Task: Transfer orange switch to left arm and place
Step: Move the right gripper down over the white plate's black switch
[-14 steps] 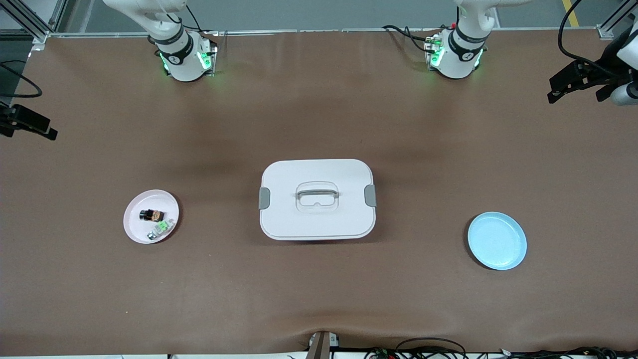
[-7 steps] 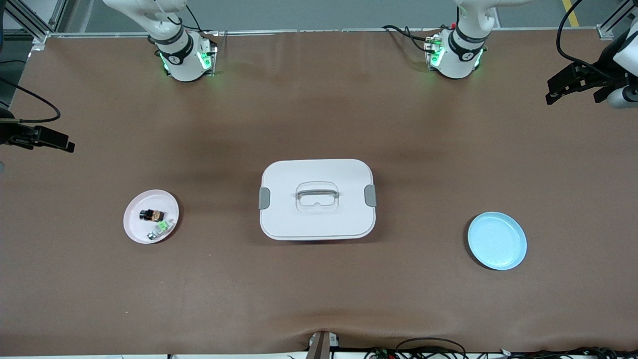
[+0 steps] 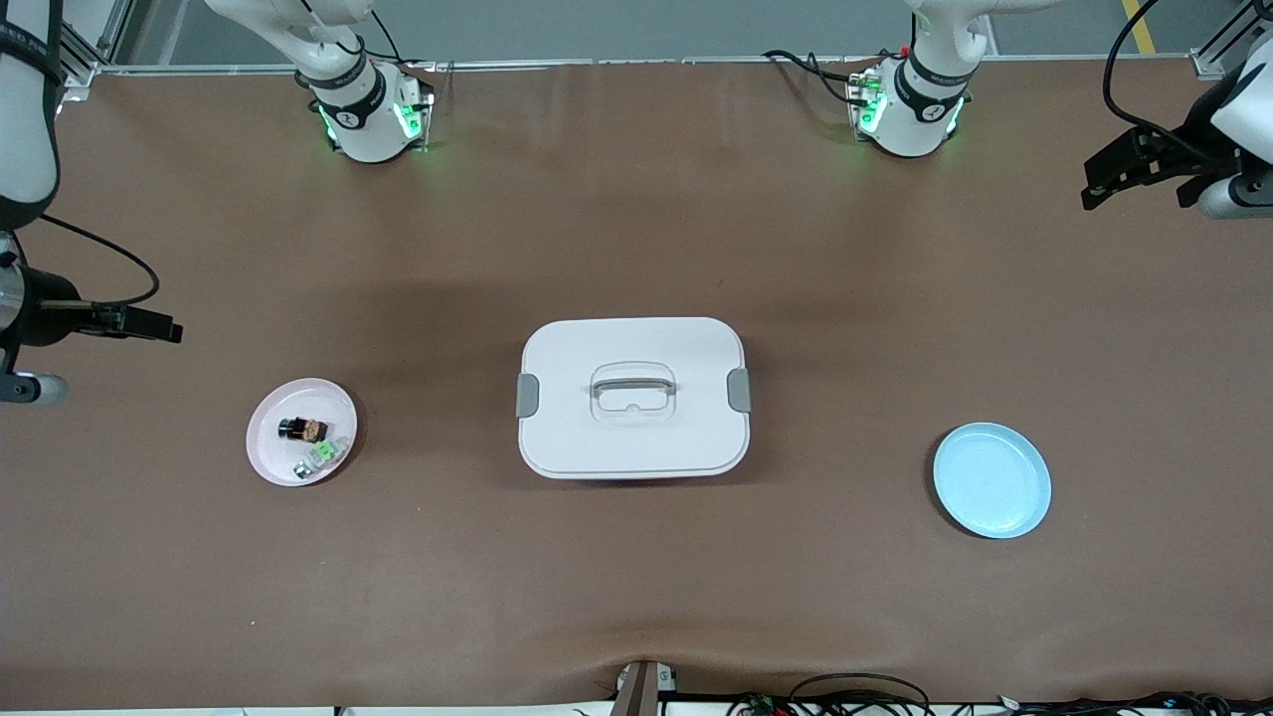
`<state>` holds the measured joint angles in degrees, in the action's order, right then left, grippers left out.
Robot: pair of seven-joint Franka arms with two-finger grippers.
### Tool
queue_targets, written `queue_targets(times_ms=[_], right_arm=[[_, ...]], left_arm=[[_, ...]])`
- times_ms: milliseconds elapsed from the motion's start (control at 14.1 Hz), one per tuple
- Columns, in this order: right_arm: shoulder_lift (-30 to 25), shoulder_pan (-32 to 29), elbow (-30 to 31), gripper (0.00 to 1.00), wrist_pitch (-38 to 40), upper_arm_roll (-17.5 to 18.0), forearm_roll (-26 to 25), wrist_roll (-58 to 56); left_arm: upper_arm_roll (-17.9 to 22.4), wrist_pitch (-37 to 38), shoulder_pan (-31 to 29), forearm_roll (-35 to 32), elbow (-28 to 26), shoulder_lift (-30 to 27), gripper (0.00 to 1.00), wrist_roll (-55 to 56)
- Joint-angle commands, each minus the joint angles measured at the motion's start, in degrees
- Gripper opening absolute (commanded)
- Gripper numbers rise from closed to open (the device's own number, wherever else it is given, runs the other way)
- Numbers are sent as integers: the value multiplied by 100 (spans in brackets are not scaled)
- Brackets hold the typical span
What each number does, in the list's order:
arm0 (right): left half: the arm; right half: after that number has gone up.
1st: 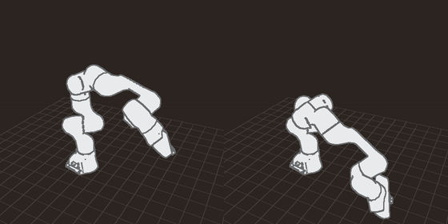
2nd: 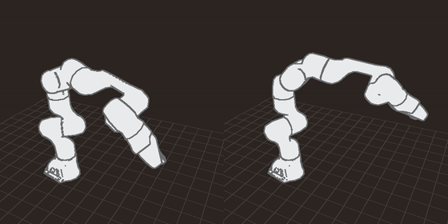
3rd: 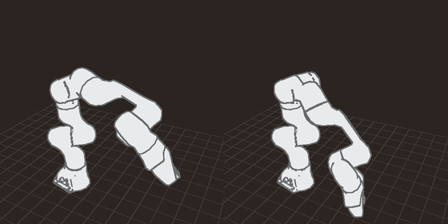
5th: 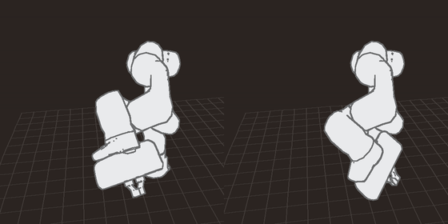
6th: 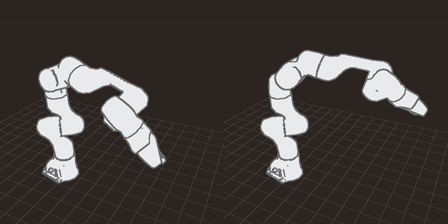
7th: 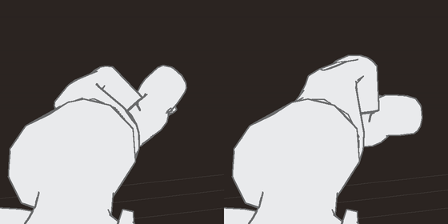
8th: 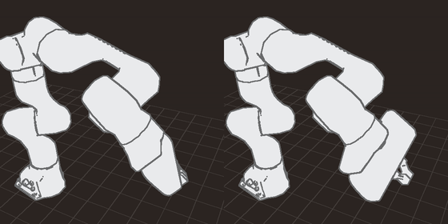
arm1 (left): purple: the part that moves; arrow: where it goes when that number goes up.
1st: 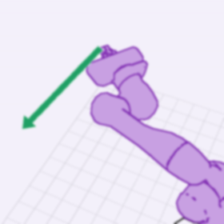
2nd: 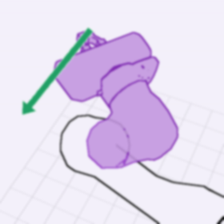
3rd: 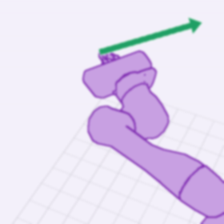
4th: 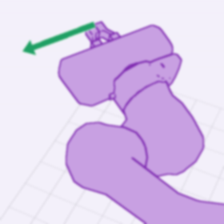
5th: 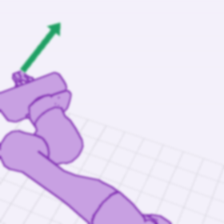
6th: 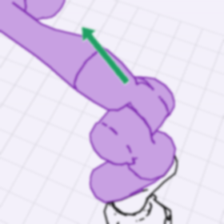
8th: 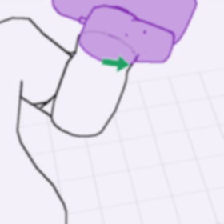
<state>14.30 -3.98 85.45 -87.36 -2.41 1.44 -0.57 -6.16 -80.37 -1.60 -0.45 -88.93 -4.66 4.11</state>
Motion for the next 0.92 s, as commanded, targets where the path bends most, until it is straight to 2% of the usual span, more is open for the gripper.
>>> queue_targets(times_ms=[0, 283, 496, 850], right_arm=[[125, 20, -73, 100, -44, 4, 23, 83], [371, -6, 277, 100, -1034, 4, 373, 66], [608, 73, 717, 100, -2203, 4, 401, 75], [846, 152, 1359, 100, -3374, 4, 410, 83]], left_arm=[[-26, 101, -7, 37, 104, 35, 100, -77], [-35, 101, -7, 37, 104, 26, 100, -85], [-35, 101, -7, 37, 95, 35, 100, -85], [-26, 101, -16, 37, 95, 35, 100, -77]])
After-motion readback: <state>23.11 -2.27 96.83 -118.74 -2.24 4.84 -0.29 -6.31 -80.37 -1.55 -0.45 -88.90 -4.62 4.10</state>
